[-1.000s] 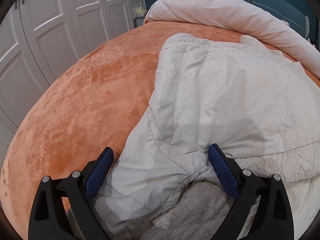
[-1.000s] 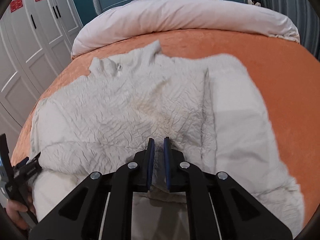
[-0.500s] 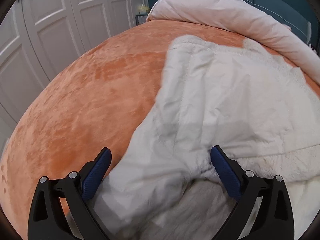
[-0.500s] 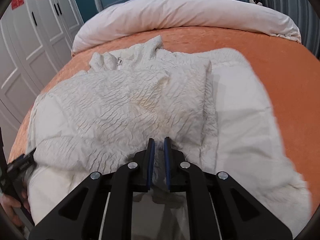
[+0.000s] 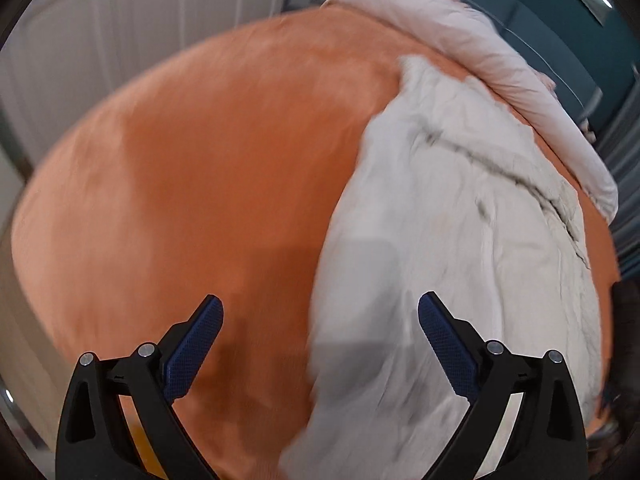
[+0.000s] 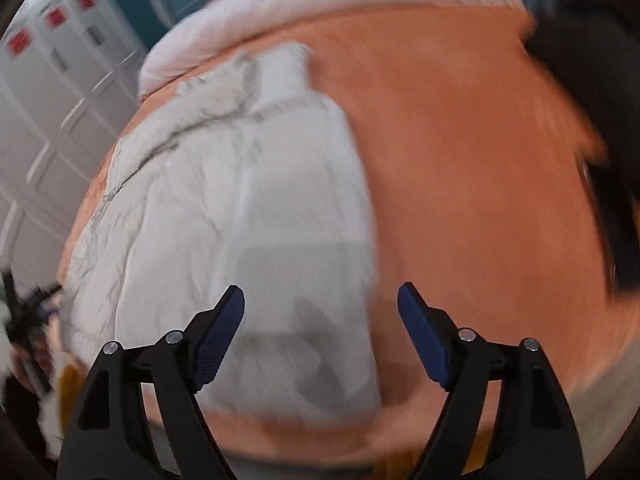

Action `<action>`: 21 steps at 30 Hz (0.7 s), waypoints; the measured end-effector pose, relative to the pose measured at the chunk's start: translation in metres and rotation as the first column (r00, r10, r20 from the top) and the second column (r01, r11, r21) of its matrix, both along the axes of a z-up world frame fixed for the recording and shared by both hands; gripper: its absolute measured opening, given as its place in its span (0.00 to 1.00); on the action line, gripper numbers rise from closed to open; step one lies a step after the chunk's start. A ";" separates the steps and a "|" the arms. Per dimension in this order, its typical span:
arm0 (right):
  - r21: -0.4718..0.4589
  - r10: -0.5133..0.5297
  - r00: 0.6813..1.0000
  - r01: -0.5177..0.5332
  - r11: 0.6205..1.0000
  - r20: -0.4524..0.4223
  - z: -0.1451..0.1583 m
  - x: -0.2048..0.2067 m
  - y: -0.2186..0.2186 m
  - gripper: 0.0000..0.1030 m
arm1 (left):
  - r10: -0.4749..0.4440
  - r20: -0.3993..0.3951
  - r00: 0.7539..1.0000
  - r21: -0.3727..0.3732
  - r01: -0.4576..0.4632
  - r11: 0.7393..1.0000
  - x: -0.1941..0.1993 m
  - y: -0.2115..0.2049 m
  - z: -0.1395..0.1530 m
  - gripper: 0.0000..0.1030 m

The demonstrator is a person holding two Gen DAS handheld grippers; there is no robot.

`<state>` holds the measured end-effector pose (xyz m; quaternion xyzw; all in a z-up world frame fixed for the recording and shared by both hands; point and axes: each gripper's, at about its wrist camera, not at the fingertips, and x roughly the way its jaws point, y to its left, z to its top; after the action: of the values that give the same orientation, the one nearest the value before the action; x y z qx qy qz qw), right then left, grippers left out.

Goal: Fold large clothes

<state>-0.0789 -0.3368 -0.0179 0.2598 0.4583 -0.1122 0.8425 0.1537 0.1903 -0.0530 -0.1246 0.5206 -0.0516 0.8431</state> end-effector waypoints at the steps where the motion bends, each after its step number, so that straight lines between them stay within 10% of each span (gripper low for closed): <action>1: 0.042 -0.026 1.000 0.026 0.999 -0.010 -0.008 -0.011 -0.002 0.74 | 0.017 -0.028 0.999 -0.034 -0.018 0.999 -0.007 0.004 -0.007 0.93; 7: 0.199 -0.047 0.999 0.046 0.979 0.000 -0.036 -0.021 0.016 0.77 | -0.003 -0.040 0.999 -0.063 0.001 0.998 -0.028 -0.017 -0.018 0.90; 10: 0.183 -0.050 0.999 0.046 0.982 0.014 -0.038 -0.016 0.026 0.77 | -0.051 -0.044 0.998 -0.063 0.049 0.997 -0.028 -0.029 -0.018 0.70; 15: 0.281 -0.061 0.997 0.043 0.959 0.057 -0.038 -0.014 0.027 0.28 | -0.102 -0.040 0.994 -0.077 0.099 0.992 -0.034 -0.038 -0.006 0.27; 21: 0.206 0.004 0.990 -0.034 0.978 0.144 0.011 -0.023 0.038 0.13 | -0.181 0.055 0.982 -0.040 0.184 0.982 -0.060 -0.040 0.038 0.05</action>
<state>-0.1018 -0.2984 -0.0074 0.3497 0.4085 -0.0368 0.8423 0.0936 0.1508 -0.0150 -0.0941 0.5067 -0.1436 0.8449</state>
